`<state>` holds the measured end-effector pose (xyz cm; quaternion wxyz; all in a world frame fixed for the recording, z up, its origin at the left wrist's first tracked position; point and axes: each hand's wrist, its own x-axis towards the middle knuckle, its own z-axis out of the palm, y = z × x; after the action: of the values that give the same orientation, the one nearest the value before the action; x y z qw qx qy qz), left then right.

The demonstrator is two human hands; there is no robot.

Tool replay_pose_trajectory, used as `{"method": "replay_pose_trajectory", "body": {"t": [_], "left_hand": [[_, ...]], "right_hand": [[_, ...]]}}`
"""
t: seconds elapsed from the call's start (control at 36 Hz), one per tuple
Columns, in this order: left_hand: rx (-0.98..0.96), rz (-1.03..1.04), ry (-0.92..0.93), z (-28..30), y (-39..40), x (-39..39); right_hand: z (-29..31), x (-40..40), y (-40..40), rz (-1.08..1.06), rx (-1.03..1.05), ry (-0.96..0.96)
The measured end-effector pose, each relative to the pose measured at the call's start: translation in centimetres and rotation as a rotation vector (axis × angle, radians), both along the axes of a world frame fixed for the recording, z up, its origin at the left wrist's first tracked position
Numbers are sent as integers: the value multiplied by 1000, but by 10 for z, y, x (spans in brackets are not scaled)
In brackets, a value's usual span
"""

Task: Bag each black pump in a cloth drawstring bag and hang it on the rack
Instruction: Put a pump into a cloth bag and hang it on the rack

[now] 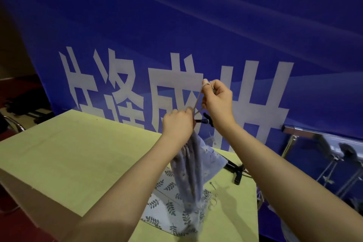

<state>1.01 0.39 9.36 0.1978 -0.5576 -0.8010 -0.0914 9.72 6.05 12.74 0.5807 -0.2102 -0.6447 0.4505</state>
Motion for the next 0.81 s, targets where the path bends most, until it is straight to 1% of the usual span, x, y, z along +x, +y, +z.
{"method": "replay_pose_trajectory", "body": {"t": [0.22, 0.31, 0.39, 0.5, 0.58, 0.69, 0.81], "left_hand": [[91, -118, 56, 27, -3, 44], [141, -160, 45, 35, -5, 69], [206, -204, 10, 40, -6, 98], [283, -394, -130, 40, -8, 143], [228, -479, -190, 31, -4, 172], [118, -475, -227, 17, 1, 216], [-2, -451, -254, 4, 4, 261]], "right_hand": [[32, 46, -2, -65, 62, 39], [42, 71, -6, -97, 89, 58], [48, 100, -8, -118, 121, 64], [50, 146, -12, -136, 131, 48], [47, 183, -16, -155, 141, 30], [37, 232, -20, -190, 161, -24], [25, 280, -23, -262, 180, -37]]}}
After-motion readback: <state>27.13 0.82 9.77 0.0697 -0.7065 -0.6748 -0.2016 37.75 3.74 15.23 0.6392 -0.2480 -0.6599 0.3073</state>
